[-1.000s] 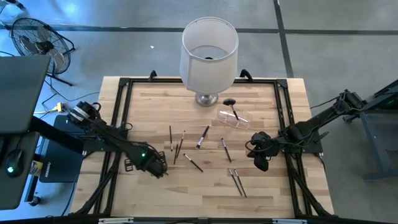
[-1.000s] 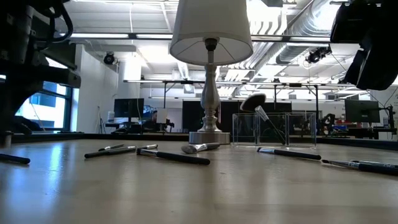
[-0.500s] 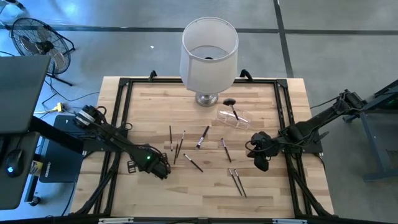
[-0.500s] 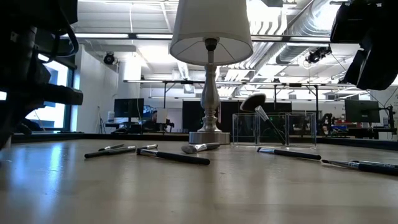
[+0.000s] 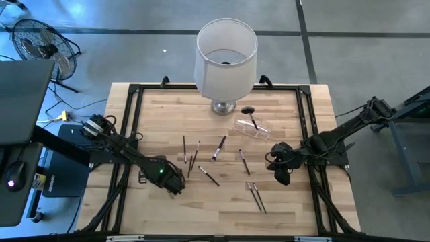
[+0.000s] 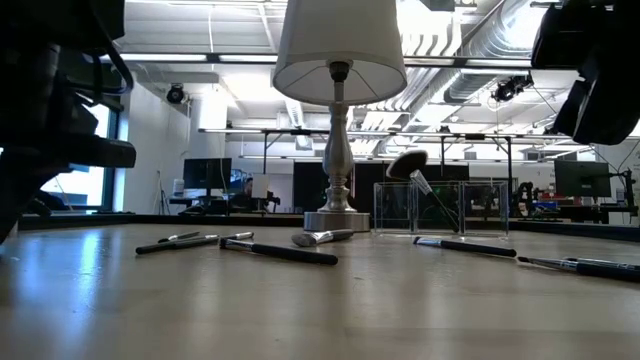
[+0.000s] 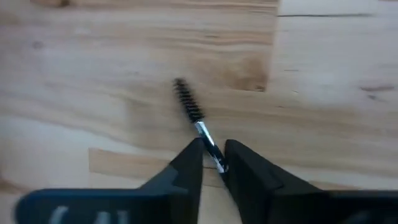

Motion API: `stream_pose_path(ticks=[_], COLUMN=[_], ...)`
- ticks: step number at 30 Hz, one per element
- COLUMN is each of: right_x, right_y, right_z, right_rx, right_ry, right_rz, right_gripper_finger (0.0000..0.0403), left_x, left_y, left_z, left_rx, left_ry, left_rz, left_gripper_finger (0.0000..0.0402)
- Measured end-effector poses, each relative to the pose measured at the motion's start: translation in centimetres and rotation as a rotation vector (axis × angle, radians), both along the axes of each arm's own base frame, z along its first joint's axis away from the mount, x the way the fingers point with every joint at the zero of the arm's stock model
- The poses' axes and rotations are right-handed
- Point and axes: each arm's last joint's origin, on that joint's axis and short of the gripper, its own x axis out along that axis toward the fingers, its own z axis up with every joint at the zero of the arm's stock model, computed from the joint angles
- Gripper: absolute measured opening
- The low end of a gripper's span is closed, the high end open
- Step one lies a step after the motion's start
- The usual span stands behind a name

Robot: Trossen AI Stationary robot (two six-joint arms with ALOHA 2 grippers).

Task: Put items in baskets/containers
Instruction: Put the black lash brush into the transparent organizer

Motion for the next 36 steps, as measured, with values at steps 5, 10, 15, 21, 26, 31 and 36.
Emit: stream_pose_path(ticks=[5, 10, 15, 21, 26, 31, 36], right_x=[0.0, 0.0, 0.0, 0.0, 0.0, 0.0, 0.1], right_y=[0.0, 0.0, 0.0, -0.1, -0.1, -0.1, -0.1], right_z=[0.0, 0.0, 0.0, 0.0, 0.0, 0.0, 0.0], right_rx=[-0.001, -0.001, -0.001, -0.013, -0.018, -0.024, -0.033], right_ry=[-0.001, -0.001, -0.001, -0.008, -0.01, -0.011, -0.015], right_rz=[-0.001, -0.001, -0.001, -0.014, -0.019, -0.016, -0.022], right_gripper_finger=[0.0, 0.0, 0.0, 0.0, 0.0, 0.0, 0.0], left_x=[0.0, 0.1, 0.7, 2.4, 2.3, 2.0, 1.4], left_y=[0.0, 0.0, -0.3, 0.0, 0.4, 0.7, 1.0], left_z=[0.0, -0.1, 0.7, 3.3, 5.2, 6.6, 7.8], left_rx=[0.006, -0.018, 0.032, 0.254, 0.327, 0.397, 0.336], left_ry=[0.004, 0.02, -0.02, -0.234, -0.311, -0.372, -0.372], left_rz=[-0.142, -0.335, -0.364, -0.48, -0.551, -0.585, -0.632], left_gripper_finger=[0.0015, 0.0024, 0.0009, 0.0, 0.0001, 0.0001, 0.0001])
